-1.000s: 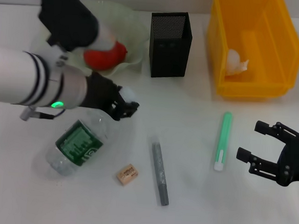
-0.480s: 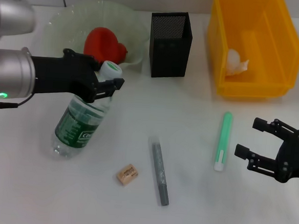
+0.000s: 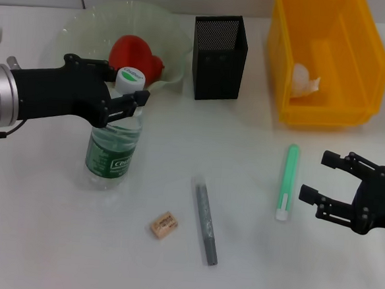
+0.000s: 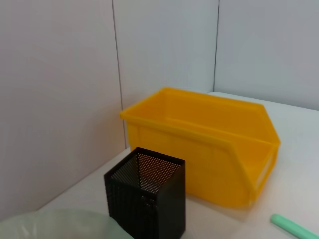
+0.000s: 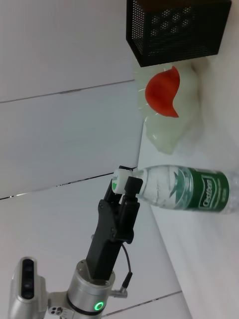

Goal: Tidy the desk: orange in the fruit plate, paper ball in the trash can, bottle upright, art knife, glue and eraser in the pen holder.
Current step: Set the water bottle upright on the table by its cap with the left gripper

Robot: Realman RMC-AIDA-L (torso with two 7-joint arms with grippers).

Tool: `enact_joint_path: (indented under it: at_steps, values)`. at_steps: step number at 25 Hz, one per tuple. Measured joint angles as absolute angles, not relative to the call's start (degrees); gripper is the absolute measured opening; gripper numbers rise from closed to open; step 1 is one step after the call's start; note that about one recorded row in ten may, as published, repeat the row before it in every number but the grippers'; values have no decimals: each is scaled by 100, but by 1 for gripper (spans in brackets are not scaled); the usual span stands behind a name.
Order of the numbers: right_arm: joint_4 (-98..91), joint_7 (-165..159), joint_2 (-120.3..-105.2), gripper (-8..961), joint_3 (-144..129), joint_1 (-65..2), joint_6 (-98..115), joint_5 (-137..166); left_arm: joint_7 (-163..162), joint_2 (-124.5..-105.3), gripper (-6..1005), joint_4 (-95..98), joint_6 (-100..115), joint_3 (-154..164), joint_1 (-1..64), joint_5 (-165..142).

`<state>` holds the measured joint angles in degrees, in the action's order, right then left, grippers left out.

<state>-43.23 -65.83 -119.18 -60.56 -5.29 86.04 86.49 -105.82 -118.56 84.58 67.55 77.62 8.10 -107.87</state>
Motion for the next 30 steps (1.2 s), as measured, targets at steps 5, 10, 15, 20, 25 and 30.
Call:
enact_joint_path:
  at_steps: [5, 10, 15, 20, 25, 30]
  values:
    - [-4322, -6612, -11918, 843, -6038, -531, 8647, 8649, -10329, -11860, 442, 8386, 6750, 7598, 756, -10569]
    - [-4327, -6650, -11910, 842, -6037, -529, 8653, 8656, -10113, -11855, 442, 8244, 6758, 7480, 751, -10336]
    - [-4347, -6694, -11909, 842, -6038, -527, 8696, 8660, -9986, -11855, 443, 8077, 6705, 7451, 819, -10303]
    - [-4368, -6756, -11901, 842, -6038, -531, 8707, 8666, -9473, -11887, 442, 7808, 6457, 7486, 847, -10139]
    - [-4410, -6845, -11900, 842, -6038, -539, 8710, 8748, -9140, -11866, 441, 7443, 6289, 7458, 835, -9446]
    - [-4492, -6974, -11900, 842, -6038, -588, 8711, 8865, -8899, -11866, 465, 7366, 6301, 7451, 783, -9130]
